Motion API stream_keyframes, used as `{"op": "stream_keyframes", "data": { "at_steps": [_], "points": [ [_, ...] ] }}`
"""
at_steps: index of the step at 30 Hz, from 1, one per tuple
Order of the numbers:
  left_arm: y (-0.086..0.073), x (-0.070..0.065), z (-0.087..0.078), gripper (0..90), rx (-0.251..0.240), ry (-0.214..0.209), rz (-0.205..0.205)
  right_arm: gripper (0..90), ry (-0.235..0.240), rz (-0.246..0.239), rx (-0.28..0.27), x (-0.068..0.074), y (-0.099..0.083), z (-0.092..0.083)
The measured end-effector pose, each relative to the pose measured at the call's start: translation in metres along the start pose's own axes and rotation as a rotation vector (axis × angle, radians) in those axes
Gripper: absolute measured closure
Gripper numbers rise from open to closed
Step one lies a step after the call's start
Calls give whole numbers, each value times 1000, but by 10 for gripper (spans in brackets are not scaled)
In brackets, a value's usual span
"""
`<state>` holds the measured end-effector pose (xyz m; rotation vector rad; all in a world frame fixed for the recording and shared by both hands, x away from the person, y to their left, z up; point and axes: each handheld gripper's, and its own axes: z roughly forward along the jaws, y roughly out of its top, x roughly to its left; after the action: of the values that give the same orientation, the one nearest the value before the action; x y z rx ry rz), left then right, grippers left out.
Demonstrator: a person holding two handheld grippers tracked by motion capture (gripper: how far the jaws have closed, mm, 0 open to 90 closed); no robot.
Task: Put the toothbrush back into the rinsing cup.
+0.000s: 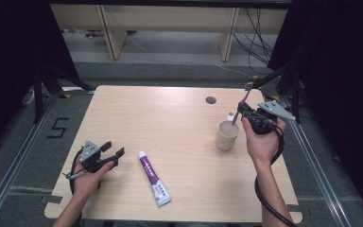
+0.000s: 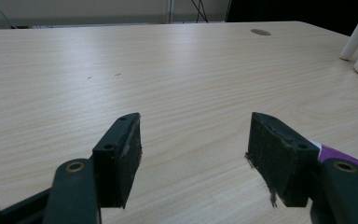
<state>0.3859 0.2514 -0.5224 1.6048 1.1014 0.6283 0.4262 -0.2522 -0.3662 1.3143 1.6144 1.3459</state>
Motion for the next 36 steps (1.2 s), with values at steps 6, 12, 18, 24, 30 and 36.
{"op": "stream_keyframes", "data": {
  "at_steps": [6,12,18,24,30,36],
  "points": [
    [0,0,0,345,-2,-2,0,819,-2,7,-2,-3,1,5],
    [0,0,0,345,3,2,1,819,-11,2,-10,-4,4,9],
    [0,0,0,345,-1,0,2,819,-12,-12,-21,-3,7,12],
    [0,0,0,345,-2,-2,0,819,-20,-5,-24,-3,8,16],
    [0,0,0,345,-2,-3,0,819,-31,-21,-33,-6,8,20],
    [0,0,0,345,-2,-3,0,819,-38,-14,-45,-7,8,24]
  ]
}}
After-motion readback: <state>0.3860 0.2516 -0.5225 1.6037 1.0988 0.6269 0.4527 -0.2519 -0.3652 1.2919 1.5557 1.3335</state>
